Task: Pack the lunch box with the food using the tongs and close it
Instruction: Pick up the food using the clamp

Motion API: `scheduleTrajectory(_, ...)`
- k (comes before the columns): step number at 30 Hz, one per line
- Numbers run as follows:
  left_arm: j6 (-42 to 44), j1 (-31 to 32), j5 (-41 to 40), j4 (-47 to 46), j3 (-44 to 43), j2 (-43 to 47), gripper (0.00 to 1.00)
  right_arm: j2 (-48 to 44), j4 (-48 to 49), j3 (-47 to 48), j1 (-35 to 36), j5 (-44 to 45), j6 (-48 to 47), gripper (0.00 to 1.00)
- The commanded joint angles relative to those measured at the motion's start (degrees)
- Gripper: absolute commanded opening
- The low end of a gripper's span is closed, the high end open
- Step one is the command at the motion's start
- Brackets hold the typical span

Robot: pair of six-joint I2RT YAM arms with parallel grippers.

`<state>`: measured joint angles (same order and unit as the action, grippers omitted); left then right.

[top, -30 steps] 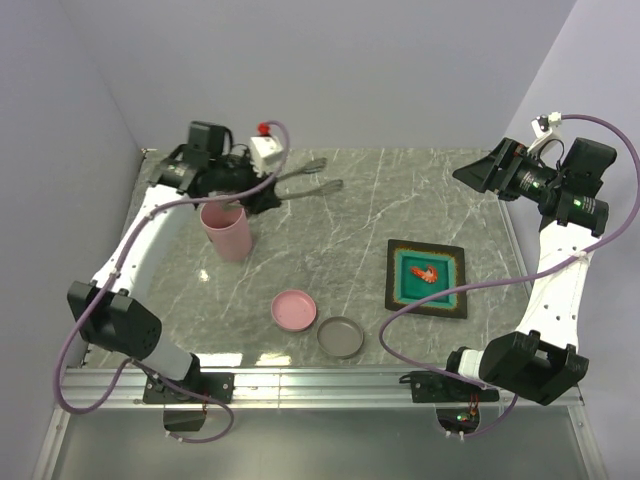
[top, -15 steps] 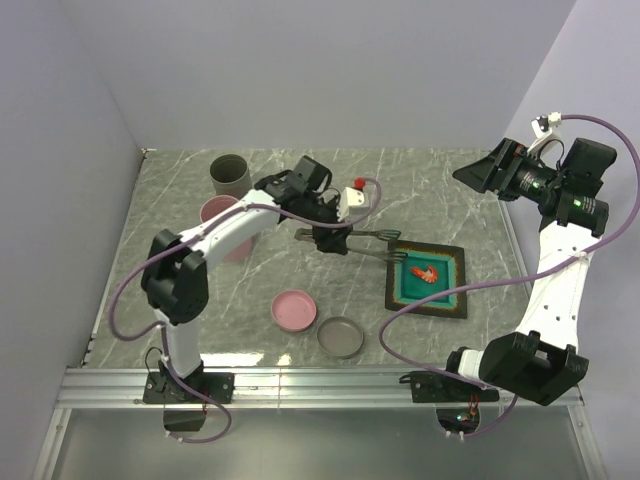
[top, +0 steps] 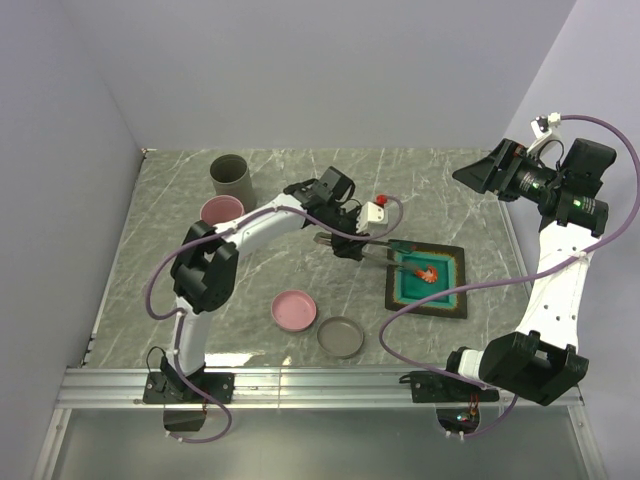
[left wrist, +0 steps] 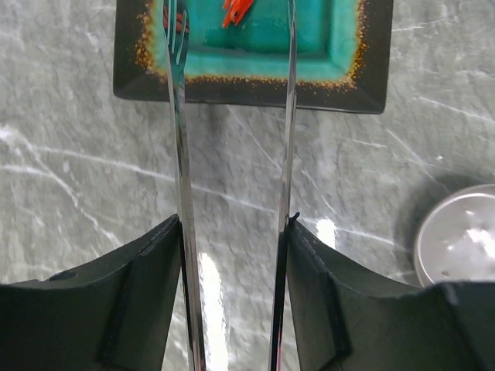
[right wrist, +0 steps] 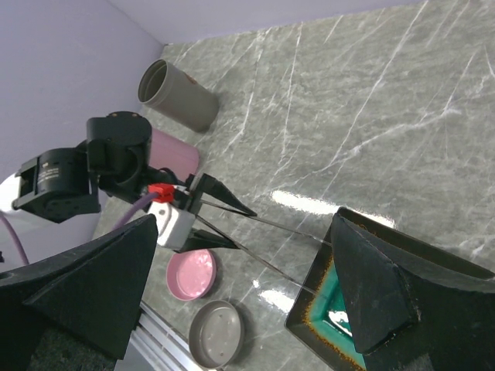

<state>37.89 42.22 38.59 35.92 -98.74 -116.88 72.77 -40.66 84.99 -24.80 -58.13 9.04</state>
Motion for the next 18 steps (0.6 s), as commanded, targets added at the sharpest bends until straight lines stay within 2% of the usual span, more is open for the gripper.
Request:
scheduleTrajectory(1,2.1,1.2,0.35,-2.87,-3.65,-1.77,0.57,-0.79,1.47,-0.09,-0.52,-0.76,-0.95,1.0)
scheduleTrajectory(9,1.84,3.66,-0.88,-5.6,-4.71,-4.41,0.55,-0.79,1.82,-0.44,-0.52,-0.85,-0.78,1.0)
scheduleTrajectory(18,5.61,5.51,-2.64,-0.16,-5.41,-6.61,0.52,-0.97,1.29,-0.53,-0.52,-0.67,-1.39,1.0)
